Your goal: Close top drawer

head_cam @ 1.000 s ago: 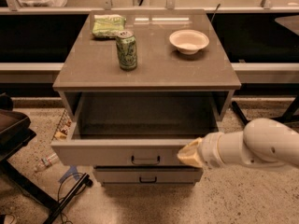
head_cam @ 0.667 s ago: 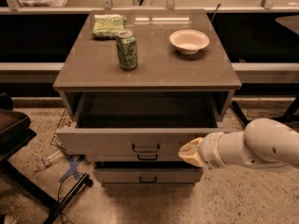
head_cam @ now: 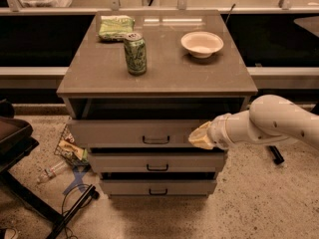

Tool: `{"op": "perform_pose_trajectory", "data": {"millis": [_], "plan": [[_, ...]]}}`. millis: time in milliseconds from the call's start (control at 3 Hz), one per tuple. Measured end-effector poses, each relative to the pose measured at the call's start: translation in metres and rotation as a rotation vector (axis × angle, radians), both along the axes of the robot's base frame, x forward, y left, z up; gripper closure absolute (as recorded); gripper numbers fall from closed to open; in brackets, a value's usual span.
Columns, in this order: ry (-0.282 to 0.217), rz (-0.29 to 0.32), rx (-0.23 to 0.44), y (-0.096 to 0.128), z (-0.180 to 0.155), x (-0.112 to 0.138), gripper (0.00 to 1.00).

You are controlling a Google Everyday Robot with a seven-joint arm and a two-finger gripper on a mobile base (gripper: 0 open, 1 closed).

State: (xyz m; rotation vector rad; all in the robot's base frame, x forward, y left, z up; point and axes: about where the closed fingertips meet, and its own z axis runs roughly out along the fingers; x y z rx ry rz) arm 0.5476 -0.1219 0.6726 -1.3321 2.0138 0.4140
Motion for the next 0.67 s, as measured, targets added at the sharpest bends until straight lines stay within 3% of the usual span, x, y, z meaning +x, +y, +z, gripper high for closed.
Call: {"op": "perform_pose_trajectory", "data": {"millis": [333, 667], "plan": [[0.023, 0.032, 0.023, 0.0072, -0.0181, 0.0414, 1.00], [0.021, 0.032, 0.025, 0.0077, -0.0181, 0.0441, 1.00]]}}
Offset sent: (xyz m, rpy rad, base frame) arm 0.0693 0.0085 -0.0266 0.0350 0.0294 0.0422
